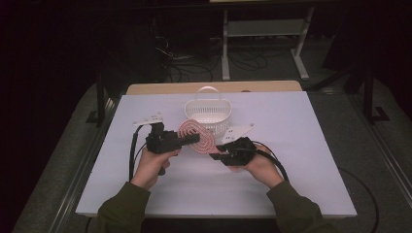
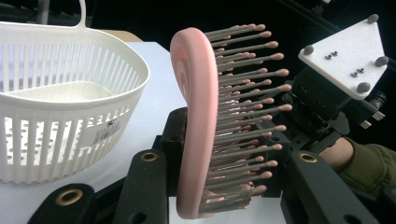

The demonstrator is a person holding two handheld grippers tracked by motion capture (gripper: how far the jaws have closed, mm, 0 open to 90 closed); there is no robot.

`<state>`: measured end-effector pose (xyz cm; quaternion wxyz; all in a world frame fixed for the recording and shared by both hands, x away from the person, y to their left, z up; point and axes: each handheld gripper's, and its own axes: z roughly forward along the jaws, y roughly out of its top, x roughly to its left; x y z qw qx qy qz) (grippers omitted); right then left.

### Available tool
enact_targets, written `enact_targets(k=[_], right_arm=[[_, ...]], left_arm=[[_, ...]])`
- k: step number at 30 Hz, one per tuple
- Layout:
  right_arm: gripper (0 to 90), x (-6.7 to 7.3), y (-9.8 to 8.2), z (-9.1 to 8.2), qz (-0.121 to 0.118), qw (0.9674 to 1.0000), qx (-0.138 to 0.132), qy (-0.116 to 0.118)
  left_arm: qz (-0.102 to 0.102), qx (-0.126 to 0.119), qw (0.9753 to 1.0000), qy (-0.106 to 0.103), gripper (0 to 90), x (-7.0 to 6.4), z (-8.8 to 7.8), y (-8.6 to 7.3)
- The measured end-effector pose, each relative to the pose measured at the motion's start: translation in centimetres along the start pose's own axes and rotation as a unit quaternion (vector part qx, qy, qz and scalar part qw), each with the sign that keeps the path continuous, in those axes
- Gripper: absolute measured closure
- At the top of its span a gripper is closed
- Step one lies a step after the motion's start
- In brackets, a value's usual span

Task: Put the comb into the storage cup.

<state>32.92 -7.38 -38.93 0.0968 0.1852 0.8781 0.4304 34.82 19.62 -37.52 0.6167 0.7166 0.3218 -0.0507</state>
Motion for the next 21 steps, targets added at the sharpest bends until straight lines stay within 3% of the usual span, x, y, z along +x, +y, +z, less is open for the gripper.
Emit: enact_targets(k=[10,21], right_arm=[[66.5,-0.22,-0.03,-0.08,0.016,0.9998,-0.009,0.009],[46.0,-0.66,-0.18,-0.13,0.045,0.9989,-0.012,0.011]], left_arm=[[-0.004,-0.004,1.0000,-0.004,64.3,-0.05,-0.13,0.07],[-0.006,-0.012,0.9999,-0.005,64.4,0.14,-0.59,0.20]])
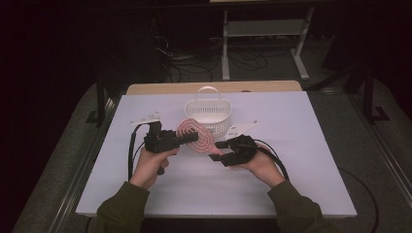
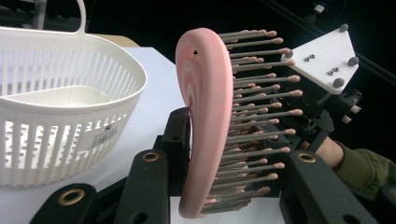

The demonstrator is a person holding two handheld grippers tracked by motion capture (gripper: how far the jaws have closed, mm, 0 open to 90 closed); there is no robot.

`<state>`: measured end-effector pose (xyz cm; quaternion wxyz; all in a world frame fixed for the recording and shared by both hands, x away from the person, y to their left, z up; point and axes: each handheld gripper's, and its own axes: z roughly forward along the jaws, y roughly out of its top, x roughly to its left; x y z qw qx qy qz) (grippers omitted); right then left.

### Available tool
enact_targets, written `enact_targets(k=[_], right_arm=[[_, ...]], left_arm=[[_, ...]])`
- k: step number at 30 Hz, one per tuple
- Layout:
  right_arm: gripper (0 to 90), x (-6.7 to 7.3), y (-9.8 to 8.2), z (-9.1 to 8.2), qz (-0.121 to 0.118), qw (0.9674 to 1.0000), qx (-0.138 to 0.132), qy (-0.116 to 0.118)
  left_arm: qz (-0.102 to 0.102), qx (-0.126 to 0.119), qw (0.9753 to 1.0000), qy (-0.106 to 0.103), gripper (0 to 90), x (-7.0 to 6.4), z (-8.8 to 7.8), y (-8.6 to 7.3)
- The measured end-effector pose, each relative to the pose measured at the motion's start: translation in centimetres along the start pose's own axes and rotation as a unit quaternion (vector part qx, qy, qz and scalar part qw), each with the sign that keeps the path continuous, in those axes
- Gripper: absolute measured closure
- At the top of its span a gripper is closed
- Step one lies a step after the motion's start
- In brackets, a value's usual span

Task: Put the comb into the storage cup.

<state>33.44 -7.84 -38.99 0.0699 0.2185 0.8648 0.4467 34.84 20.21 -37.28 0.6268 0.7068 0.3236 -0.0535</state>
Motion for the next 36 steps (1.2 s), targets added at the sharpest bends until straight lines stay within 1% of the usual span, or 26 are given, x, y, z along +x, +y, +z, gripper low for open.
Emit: enact_targets(k=[1,2,4,7,9,13,15,17,18,21,25,29,32,36], right_arm=[[43.9,0.0,0.0,0.0,-0.001,1.0000,-0.001,-0.003],[40.3,0.1,-0.1,-0.1,0.000,0.9999,-0.006,-0.013],[37.3,0.2,-0.3,-0.2,0.005,0.9993,-0.014,-0.034],[30.9,0.0,-0.4,-0.5,0.019,0.9987,-0.019,-0.044],[27.9,-0.1,-0.6,-0.7,0.030,0.9984,-0.020,-0.044],[16.5,-0.4,-0.9,-1.0,0.041,0.9984,-0.014,-0.035],[14.0,-0.4,-1.0,-1.1,0.051,0.9982,-0.012,-0.030],[11.7,-0.4,-1.3,-1.3,0.056,0.9978,-0.004,-0.035],[9.6,-0.4,-1.4,-1.3,0.058,0.9976,-0.004,-0.037],[2.5,-0.5,-1.9,-1.7,0.072,0.9964,0.003,-0.043],[0.0,-0.5,-2.7,-2.1,0.082,0.9954,0.003,-0.050],[0.0,-0.1,-3.9,-2.6,0.083,0.9939,0.011,-0.072],[0.0,0.1,-4.8,-3.4,0.078,0.9932,0.000,-0.086],[0.0,0.1,-5.9,-4.1,0.084,0.9924,-0.011,-0.089]], left_arm=[[-0.002,-0.001,1.0000,0.001,64.4,0.0,-0.1,0.0],[-0.001,-0.001,1.0000,0.001,64.4,0.1,-0.2,0.0],[-0.003,-0.003,1.0000,0.002,64.4,0.2,-0.4,0.1],[-0.003,-0.005,1.0000,0.003,64.4,0.2,-0.5,0.1],[-0.004,-0.006,1.0000,0.004,64.4,0.3,-0.6,0.1],[-0.005,-0.009,0.9999,0.010,64.4,0.5,-0.9,0.2],[-0.005,-0.009,0.9999,0.011,64.4,0.5,-1.0,0.2],[-0.004,-0.010,0.9999,0.011,64.4,0.6,-1.1,0.2],[-0.005,-0.011,0.9999,0.012,64.4,0.6,-1.1,0.2],[-0.007,-0.013,0.9998,0.012,64.4,0.6,-1.3,0.2],[-0.008,-0.015,0.9998,0.011,64.4,0.6,-1.4,0.2],[-0.009,-0.017,0.9997,0.012,64.4,0.7,-1.6,0.2],[-0.012,-0.020,0.9997,0.010,64.4,0.7,-1.7,0.3],[-0.012,-0.021,0.9996,0.013,64.4,0.7,-1.7,0.3]])
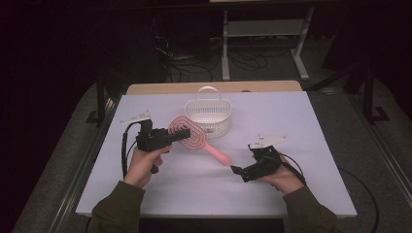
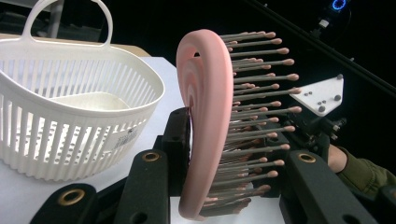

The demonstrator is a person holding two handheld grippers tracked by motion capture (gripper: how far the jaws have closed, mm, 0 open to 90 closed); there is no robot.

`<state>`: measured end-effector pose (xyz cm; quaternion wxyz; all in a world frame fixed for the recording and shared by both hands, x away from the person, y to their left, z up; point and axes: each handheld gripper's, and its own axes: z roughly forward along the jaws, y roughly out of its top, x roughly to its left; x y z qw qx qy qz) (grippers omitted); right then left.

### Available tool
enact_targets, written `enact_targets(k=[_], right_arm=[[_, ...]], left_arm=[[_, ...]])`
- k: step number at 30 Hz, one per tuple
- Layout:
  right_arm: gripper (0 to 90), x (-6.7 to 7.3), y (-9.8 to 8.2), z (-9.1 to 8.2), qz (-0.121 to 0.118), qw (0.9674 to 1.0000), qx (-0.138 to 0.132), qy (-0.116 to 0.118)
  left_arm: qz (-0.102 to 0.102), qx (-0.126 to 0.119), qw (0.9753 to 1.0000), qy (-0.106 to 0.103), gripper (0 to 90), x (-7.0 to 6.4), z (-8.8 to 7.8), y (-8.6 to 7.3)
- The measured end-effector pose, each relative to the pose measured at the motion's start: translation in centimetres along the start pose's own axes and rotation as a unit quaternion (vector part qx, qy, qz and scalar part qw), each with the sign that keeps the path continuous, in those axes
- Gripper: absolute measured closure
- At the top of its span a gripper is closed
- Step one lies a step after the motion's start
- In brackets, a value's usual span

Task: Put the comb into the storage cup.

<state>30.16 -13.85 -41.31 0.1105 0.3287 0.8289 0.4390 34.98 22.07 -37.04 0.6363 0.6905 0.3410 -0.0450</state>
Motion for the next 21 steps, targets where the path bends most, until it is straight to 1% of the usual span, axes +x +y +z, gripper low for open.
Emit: enact_targets(k=[10,13,17,21], right_arm=[[0.0,-0.1,-2.5,-0.8,0.013,0.9999,0.009,-0.005],[0.0,-0.2,-3.2,-0.9,0.014,0.9998,0.017,-0.004],[0.0,-0.4,-4.3,-1.1,0.021,0.9995,0.024,-0.007],[0.0,-0.6,-5.1,-1.5,0.017,0.9990,0.034,-0.022]], left_arm=[[0.000,-0.001,1.0000,-0.001,64.4,0.0,-0.1,0.0],[-0.001,-0.003,1.0000,0.000,64.4,0.1,-0.3,0.1],[-0.002,-0.006,1.0000,-0.001,64.4,0.0,-0.3,0.1],[-0.003,-0.008,1.0000,-0.001,64.4,0.0,-0.4,0.2]])
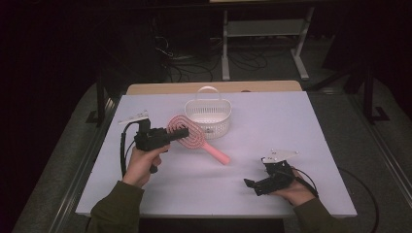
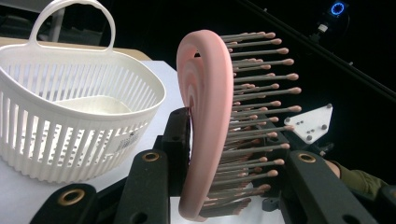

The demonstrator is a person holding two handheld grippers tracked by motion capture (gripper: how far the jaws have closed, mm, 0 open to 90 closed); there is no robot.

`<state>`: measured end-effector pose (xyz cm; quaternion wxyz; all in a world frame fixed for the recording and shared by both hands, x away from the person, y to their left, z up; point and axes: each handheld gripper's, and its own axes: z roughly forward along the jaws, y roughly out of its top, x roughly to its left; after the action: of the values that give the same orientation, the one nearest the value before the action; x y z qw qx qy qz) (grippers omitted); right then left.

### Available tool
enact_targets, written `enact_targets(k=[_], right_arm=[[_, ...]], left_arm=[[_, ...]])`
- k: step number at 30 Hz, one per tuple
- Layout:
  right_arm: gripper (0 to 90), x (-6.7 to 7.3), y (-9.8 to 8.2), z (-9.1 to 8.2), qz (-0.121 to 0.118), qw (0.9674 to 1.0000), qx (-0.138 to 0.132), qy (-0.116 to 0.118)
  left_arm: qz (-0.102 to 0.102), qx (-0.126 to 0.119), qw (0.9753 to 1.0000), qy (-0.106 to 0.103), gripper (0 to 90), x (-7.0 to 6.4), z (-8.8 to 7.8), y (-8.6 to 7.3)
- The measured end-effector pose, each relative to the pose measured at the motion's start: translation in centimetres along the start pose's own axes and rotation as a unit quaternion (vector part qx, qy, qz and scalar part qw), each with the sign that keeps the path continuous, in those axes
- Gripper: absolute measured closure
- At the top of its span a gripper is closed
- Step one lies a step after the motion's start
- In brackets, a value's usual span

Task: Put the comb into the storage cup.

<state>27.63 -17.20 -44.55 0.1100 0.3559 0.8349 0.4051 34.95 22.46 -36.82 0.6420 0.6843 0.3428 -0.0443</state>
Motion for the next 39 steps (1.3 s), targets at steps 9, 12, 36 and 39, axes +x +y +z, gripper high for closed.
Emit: enact_targets(k=[9,12,36,39], right_arm=[[0.0,-0.3,-0.4,-0.4,0.012,0.9999,-0.009,0.000],[0.0,-0.3,-0.4,-0.4,0.010,0.9999,-0.009,-0.001],[0.0,-0.3,-0.3,-0.4,0.007,0.9999,-0.009,0.002],[0.0,-0.3,-0.3,-0.4,0.006,0.9999,-0.009,0.002]], left_arm=[[-0.002,-0.007,1.0000,-0.005,64.4,-0.1,-0.2,0.2],[-0.007,-0.014,0.9998,-0.009,64.4,0.0,-0.2,0.4],[0.017,-0.047,0.9987,-0.009,64.4,0.4,0.2,4.8],[0.022,-0.047,0.9986,-0.007,64.4,0.6,0.4,5.4]])
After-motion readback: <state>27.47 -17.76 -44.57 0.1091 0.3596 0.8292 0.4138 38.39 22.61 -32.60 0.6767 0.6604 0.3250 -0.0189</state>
